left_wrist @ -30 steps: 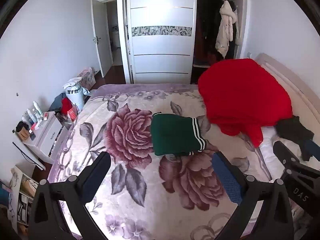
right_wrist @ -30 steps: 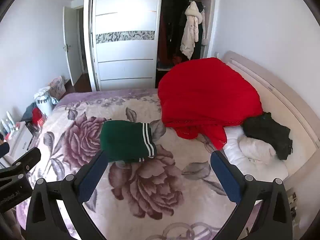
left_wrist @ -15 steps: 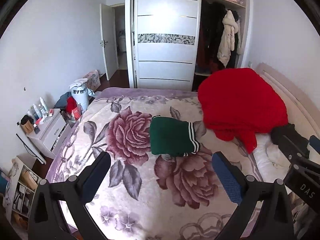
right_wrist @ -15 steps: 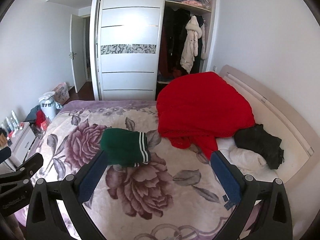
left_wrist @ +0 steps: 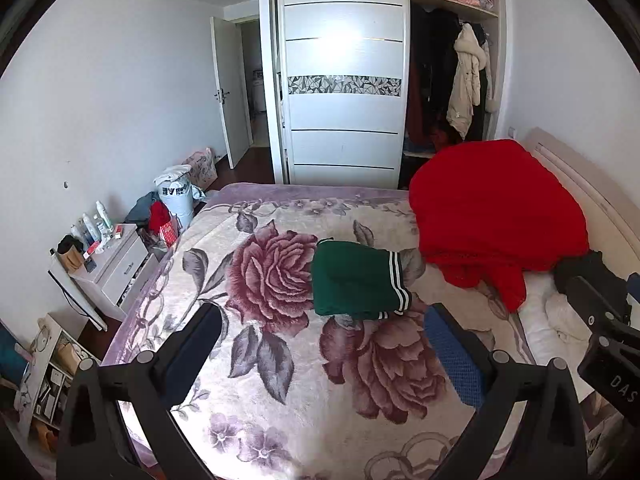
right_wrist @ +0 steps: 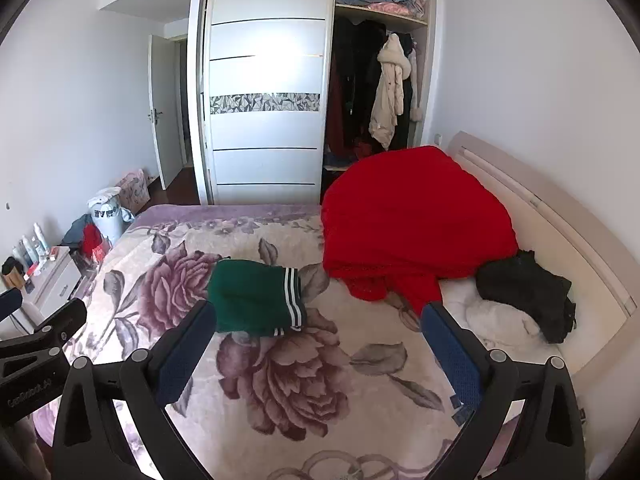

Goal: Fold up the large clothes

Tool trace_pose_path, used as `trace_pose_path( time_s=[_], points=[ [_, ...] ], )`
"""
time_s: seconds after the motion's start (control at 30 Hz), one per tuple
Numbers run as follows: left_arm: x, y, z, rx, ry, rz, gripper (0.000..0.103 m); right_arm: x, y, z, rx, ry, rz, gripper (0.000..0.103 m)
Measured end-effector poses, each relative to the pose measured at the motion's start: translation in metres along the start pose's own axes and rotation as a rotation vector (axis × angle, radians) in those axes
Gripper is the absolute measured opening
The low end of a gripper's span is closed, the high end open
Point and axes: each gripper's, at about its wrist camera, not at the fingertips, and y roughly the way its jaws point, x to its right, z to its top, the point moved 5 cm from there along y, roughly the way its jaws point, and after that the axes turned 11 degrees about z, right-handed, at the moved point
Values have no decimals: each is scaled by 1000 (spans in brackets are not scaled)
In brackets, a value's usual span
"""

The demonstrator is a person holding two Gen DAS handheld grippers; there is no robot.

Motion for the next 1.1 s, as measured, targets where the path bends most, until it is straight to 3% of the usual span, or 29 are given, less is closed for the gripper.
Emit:
trace_pose_path(
  time_s=[1.1],
  points=[
    [3, -7, 7, 14, 2, 2, 103, -3, 3, 2, 7, -1, 45, 103]
  ],
)
